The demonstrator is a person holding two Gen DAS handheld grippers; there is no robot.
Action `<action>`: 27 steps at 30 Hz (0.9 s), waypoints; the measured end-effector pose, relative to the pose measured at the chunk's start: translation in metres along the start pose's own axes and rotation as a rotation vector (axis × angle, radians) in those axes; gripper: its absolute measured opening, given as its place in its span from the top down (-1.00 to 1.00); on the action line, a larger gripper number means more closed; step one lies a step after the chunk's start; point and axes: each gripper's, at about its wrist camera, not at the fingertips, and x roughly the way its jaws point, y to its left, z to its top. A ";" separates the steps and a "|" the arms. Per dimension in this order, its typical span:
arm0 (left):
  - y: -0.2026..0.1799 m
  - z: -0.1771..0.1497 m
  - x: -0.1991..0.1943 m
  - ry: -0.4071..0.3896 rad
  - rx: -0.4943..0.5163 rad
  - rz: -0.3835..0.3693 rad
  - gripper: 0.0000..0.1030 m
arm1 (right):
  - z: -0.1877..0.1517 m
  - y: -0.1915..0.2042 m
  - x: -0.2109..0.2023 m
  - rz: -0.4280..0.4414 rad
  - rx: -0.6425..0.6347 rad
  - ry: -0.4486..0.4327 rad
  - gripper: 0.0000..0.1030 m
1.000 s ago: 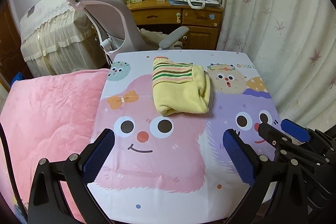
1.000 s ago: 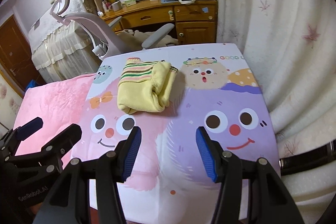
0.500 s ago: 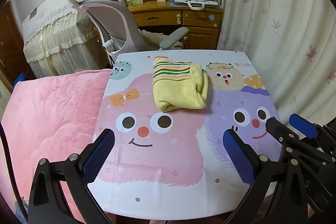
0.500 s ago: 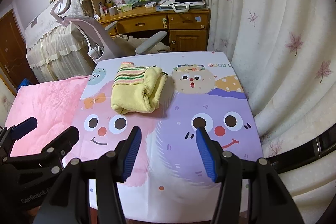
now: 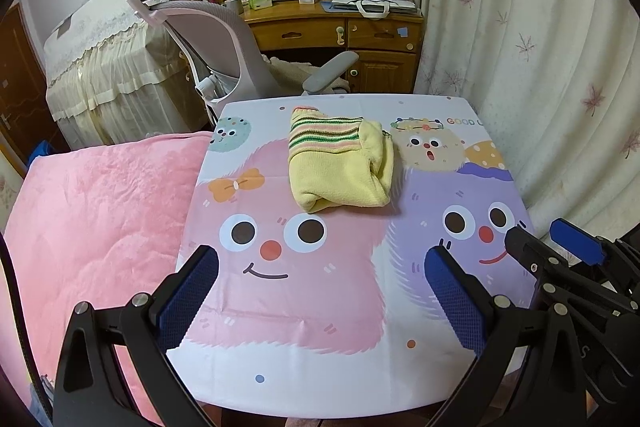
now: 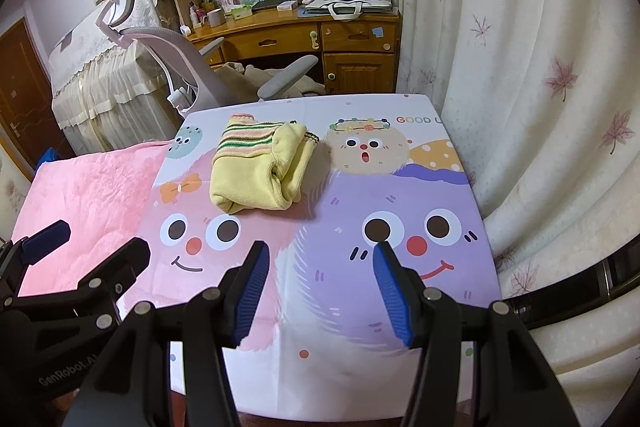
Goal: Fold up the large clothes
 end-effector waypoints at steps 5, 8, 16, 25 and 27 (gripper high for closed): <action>-0.001 0.001 0.001 0.011 0.000 -0.002 -0.99 | -0.002 -0.003 0.003 0.005 0.004 0.011 -0.06; -0.002 0.003 0.002 0.014 0.004 -0.005 -0.99 | -0.003 -0.004 0.003 0.005 0.004 0.010 -0.06; -0.001 0.005 0.005 0.022 0.004 -0.009 -0.99 | -0.001 -0.004 0.004 0.005 0.004 0.010 -0.06; 0.001 0.008 0.012 0.036 0.008 -0.016 -0.99 | 0.000 -0.005 0.004 0.006 0.005 0.013 -0.06; 0.001 0.008 0.013 0.037 0.008 -0.016 -0.99 | -0.001 -0.006 0.004 0.006 0.005 0.015 -0.06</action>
